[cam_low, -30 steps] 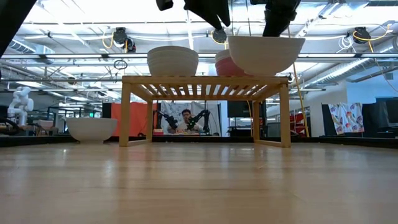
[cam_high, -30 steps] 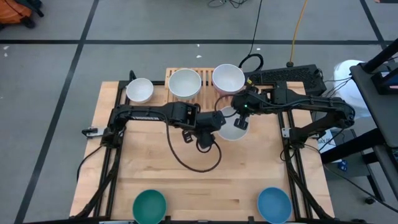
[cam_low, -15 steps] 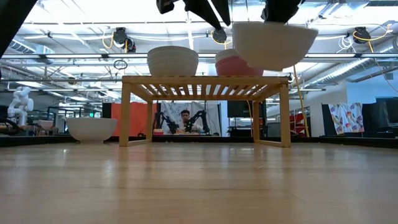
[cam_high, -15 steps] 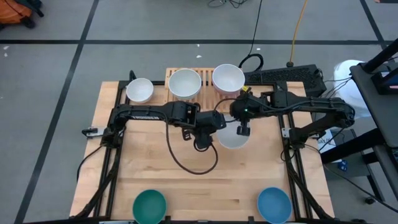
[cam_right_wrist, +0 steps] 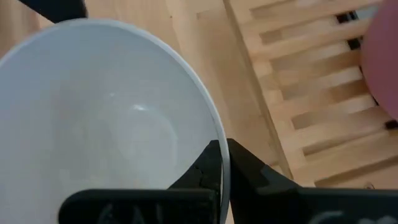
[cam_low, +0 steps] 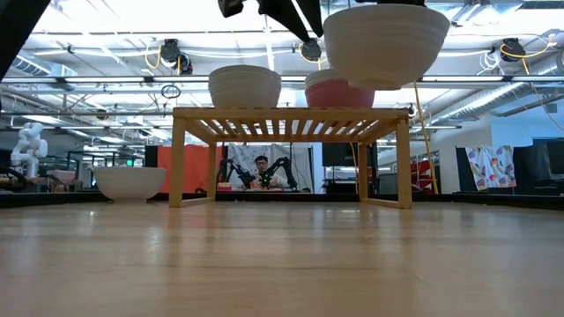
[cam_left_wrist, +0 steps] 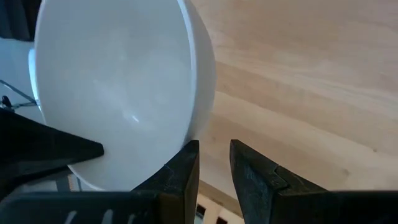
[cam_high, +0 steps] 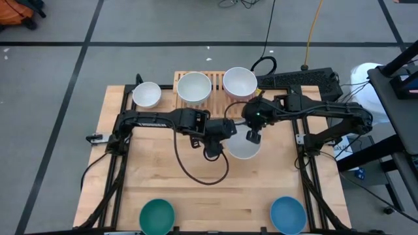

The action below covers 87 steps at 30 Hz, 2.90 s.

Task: Place and stack bowls onto a shelf
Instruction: Stack the white bowl on top of the gray bowl on the shelf

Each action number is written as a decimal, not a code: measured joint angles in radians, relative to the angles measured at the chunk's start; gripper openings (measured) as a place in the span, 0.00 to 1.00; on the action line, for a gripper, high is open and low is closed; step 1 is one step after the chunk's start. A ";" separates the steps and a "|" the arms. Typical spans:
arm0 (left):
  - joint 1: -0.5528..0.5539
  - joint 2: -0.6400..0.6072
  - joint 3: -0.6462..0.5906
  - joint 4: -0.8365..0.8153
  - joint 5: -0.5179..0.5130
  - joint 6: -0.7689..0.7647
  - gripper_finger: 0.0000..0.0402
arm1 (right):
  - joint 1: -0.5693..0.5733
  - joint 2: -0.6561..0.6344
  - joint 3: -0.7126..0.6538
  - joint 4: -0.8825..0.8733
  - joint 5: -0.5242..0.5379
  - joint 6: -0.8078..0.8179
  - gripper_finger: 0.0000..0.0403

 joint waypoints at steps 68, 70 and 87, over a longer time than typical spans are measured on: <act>0.049 -0.004 -0.001 -0.004 0.072 0.046 0.24 | -0.054 0.011 0.000 0.045 -0.056 -0.336 0.00; 0.034 -0.004 -0.001 -0.001 0.060 0.059 0.24 | -0.055 0.015 0.000 0.042 -0.083 -0.365 0.00; 0.002 -0.005 -0.001 0.048 0.146 0.052 0.24 | -0.054 0.144 0.000 0.007 -0.235 -0.433 0.00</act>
